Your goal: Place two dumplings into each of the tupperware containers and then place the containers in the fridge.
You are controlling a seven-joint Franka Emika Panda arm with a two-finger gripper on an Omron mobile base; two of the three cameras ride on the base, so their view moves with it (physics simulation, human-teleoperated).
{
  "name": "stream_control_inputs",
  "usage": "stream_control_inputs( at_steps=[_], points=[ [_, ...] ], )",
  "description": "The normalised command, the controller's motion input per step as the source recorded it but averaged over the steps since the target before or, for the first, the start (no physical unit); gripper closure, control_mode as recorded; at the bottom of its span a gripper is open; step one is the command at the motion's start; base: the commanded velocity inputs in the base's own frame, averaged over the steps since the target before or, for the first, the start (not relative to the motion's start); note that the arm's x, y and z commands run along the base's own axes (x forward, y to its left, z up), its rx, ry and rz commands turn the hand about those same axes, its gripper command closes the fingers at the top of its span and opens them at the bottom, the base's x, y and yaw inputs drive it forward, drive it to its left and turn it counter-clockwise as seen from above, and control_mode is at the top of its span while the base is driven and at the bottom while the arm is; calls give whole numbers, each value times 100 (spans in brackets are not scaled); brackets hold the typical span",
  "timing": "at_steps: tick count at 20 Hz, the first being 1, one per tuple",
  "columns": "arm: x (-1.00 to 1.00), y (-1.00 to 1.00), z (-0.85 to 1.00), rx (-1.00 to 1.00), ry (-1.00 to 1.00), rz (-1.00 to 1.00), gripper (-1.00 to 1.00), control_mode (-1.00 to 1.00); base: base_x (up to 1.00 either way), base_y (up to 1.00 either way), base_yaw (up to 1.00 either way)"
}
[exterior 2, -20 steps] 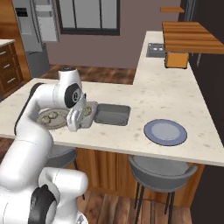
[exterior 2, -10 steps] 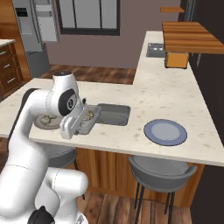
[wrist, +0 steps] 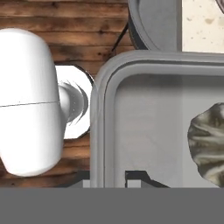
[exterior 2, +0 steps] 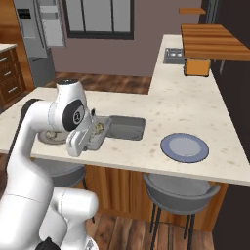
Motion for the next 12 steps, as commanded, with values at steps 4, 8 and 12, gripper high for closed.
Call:
stream_control_inputs(
  at_steps=[4, 8, 12],
  points=[
    [-5, 0, 5, 0, 0, 0, 100, 100, -57, 2, 0],
    [0, 0, 0, 0, 0, 0, 100, 100, -95, 82, 2],
    [0, 0, 0, 0, 0, 0, 100, 100, -48, 100, 7]
  ],
)
